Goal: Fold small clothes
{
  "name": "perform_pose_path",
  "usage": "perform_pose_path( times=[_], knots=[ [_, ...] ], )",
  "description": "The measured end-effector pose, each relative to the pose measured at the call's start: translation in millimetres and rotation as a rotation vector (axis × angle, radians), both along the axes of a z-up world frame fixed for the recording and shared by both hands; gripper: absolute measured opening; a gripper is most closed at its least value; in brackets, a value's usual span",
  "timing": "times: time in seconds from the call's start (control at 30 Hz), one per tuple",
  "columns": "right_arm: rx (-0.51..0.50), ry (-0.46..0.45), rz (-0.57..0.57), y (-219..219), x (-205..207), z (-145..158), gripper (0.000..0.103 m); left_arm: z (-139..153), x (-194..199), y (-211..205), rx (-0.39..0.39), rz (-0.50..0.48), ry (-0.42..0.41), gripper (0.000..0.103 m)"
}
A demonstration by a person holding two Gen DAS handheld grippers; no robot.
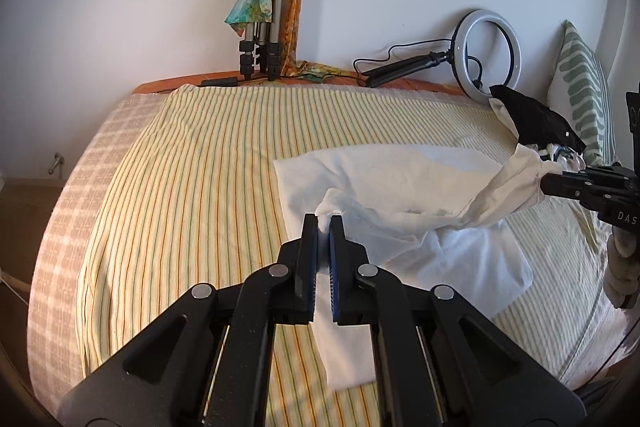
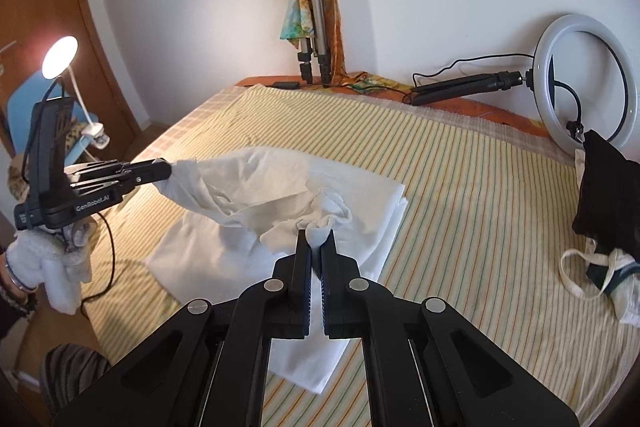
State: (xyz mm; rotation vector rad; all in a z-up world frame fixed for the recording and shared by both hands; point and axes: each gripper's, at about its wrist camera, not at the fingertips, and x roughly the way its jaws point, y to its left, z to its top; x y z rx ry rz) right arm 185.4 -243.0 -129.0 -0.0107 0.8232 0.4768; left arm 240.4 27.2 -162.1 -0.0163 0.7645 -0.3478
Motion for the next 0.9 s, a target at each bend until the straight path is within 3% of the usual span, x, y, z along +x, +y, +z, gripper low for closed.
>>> perform_pose_path(
  times=[0.23, 0.63, 0.7, 0.83, 0.9],
  knots=[
    [-0.022, -0.017, 0.007, -8.3, -29.2, -15.3, 0.003, -14.1, -27.9, 3.1, 0.020, -0.020, -0.005, 0.003],
    [-0.140, -0.037, 0.051, -6.7, -70.2, -39.3, 0.003, -36.0, -81.0, -5.1, 0.157, -0.129, -0.020, 0.003],
    [-0.155, -0.029, 0.068, -8.9, -76.9, -41.5, 0.010, -34.0, -90.3, 0.8, 0.163, -0.133, -0.020, 0.003],
    [-0.124, -0.006, 0.055, -22.6, -88.1, -40.2, 0.015, -25.5, -102.9, 24.7, 0.087, -0.099, 0.002, 0.003],
    [-0.075, 0.021, 0.018, -32.5, -88.5, -37.9, 0.017, -23.1, -100.2, 40.1, -0.004, -0.065, 0.050, 0.004]
  ],
)
